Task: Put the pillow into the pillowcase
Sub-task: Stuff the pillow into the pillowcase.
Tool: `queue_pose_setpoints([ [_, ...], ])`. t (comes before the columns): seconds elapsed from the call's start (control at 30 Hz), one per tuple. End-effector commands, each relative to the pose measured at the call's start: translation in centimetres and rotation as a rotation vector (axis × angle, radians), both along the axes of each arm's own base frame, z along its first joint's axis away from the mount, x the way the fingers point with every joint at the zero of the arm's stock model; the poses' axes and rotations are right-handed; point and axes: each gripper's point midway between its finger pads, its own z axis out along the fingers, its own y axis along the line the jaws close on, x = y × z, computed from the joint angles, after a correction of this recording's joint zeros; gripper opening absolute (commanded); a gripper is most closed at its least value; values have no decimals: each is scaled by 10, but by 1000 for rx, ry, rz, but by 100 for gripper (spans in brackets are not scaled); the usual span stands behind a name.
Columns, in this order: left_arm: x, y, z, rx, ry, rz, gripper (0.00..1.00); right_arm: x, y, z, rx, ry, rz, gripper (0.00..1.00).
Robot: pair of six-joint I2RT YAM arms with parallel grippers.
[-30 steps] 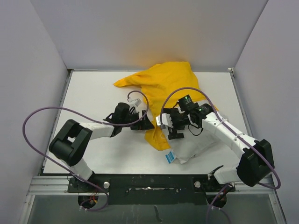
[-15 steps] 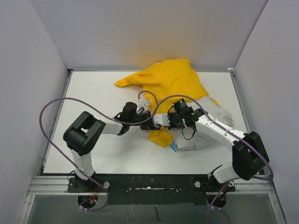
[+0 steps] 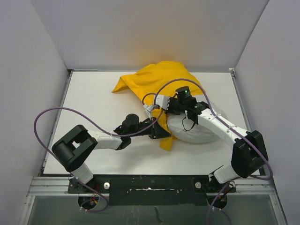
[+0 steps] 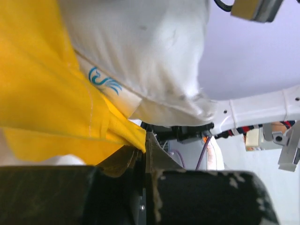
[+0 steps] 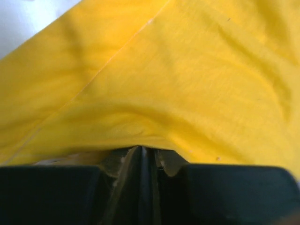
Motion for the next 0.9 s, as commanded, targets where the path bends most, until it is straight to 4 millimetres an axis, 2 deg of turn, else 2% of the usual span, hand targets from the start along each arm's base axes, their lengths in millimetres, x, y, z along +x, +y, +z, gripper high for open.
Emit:
queue_pose_setpoints([
  [0.0, -77, 2, 35, -139, -35, -259, 0, -19, 12, -28, 161, 78, 100, 18],
  [0.07, -67, 11, 19, -114, -6, -211, 0, -61, 19, -46, 180, 204, 248, 48],
  [0.1, -62, 16, 11, -101, 7, -185, 0, -78, 19, -48, 194, 245, 304, 58],
  [0.17, -53, 27, -2, -78, 28, -136, 0, -102, 16, -38, 235, 314, 376, 69],
  [0.3, -49, 41, -15, -54, 47, -103, 2, -147, 6, 12, 294, 427, 529, 84],
  [0.4, -51, 41, -17, -51, 47, -108, 2, -190, 1, 52, 319, 524, 641, 86],
  [0.43, -51, 41, -15, -56, 44, -112, 1, -196, 0, 64, 319, 523, 654, 86],
  [0.5, -53, 40, -10, -69, 36, -123, 0, -199, -7, 75, 291, 493, 637, 87],
  [0.53, -54, 40, -7, -75, 30, -128, 0, -196, -12, 72, 256, 473, 602, 89],
  [0.7, -63, 40, 12, -101, -18, -165, 0, -155, -58, 20, 7, 335, 322, 97],
  [0.83, -72, 39, 26, -90, -65, -195, 0, -124, -85, -13, -118, 266, 154, 96],
  [0.87, -75, 38, 27, -80, -67, -205, 0, -112, -91, -21, -146, 229, 111, 92],
])
